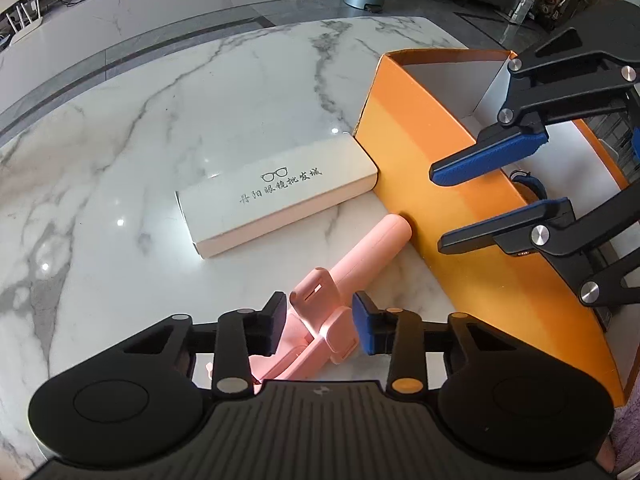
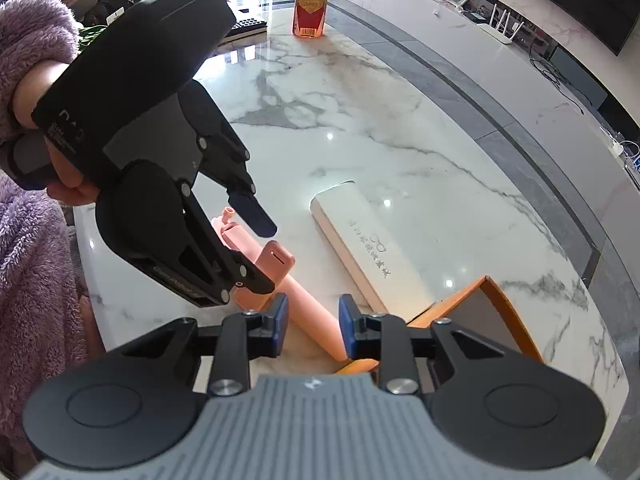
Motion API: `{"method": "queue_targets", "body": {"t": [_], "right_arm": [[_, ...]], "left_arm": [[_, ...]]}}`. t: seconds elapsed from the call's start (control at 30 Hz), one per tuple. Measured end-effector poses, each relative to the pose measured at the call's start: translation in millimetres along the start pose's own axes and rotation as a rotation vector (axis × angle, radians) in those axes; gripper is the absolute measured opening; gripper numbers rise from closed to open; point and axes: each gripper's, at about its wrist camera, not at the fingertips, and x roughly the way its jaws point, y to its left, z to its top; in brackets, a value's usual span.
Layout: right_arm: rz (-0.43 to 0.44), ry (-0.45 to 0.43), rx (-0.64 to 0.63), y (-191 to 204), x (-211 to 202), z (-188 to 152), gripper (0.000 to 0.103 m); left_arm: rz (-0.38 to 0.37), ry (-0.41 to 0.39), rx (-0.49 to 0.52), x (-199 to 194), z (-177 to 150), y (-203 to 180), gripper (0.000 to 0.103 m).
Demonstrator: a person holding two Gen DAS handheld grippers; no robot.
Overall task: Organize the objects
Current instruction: 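Move left tool to pink fan while right tool approaches white glasses case, then grasp pink fan handle with left tool while right tool grasps white glasses case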
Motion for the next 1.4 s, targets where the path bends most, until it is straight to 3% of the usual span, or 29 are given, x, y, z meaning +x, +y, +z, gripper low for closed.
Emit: {"method": "queue_targets", "body": {"t": [0.4,0.5,0.6,0.97,1.4], "right_arm": [[0.015,0.084,-0.084,-15,29,12,0.031],[0.022,0.111,-0.131,-19,41,20,0.043],[0.012,0.145,-0.199,-21,56,30,0.046],[0.066,0.272,-0.252,-41,120,70,0.061],[0.113,0.369,-0.259,-49,159,81,0.07]], "left_arm": [[-0.057,-0.027,0.048,-3,-6,6,0.029],[-0.076,-0.014,0.071,-10,-7,6,0.022],[-0.067,0.0,0.099,-19,-6,13,0.016],[-0.078,0.077,0.139,-25,-9,49,0.018],[-0.221,0.084,0.083,-4,3,69,0.026]]}}
